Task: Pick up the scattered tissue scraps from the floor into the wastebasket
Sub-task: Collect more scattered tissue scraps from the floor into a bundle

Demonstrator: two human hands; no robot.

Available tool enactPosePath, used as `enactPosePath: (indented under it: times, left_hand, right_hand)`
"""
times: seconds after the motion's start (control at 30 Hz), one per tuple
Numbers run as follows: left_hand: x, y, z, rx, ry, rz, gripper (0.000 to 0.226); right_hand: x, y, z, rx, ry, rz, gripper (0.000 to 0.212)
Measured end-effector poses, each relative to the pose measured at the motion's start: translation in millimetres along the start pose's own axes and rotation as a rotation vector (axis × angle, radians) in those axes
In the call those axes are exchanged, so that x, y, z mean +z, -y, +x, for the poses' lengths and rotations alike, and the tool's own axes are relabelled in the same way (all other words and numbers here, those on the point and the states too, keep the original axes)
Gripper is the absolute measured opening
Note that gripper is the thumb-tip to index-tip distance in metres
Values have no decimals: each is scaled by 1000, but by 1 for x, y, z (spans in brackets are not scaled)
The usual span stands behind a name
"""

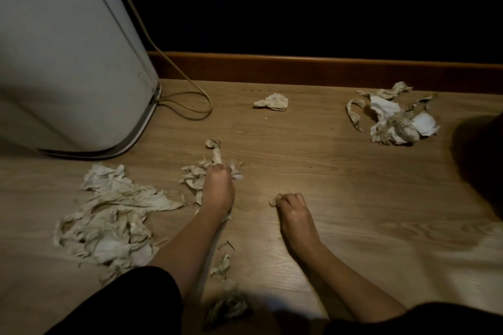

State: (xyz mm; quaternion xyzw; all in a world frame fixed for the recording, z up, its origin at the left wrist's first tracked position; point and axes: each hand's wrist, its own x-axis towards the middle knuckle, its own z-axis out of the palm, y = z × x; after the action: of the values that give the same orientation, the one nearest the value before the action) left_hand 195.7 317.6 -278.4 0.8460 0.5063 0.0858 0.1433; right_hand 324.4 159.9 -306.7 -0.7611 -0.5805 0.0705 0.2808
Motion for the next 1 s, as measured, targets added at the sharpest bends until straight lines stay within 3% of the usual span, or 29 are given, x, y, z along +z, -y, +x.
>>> enactPosePath:
  times: [0.17,0.27,0.5,0.7,0.83,0.93,1.0]
  left_hand:
    - [-12,15,-7,90,47,-115,22]
    - [-37,26,-9,94,-7,-161,25]
    - [-81,93,-36,98,-126,-70,28]
    - [-91,139,-79,-110,-225,-89,37]
    - [-82,158,-113,-408,-233,-135,41]
    - [-66,149,-137,-597,-66,-141,54]
    - [-56,133,-147,-576,20,-109,70]
  right_hand:
    - [-8,7,28,55,14,84,17]
    - [-4,26,44,100,57,194,11]
    - [20,99,31,-163,184,279,16]
    - [50,105,39,-250,251,155,18]
    - [61,113,12,-406,295,16,15]
    - [57,107,6,-479,329,30,16]
    - [53,104,15,-471,338,60,16]
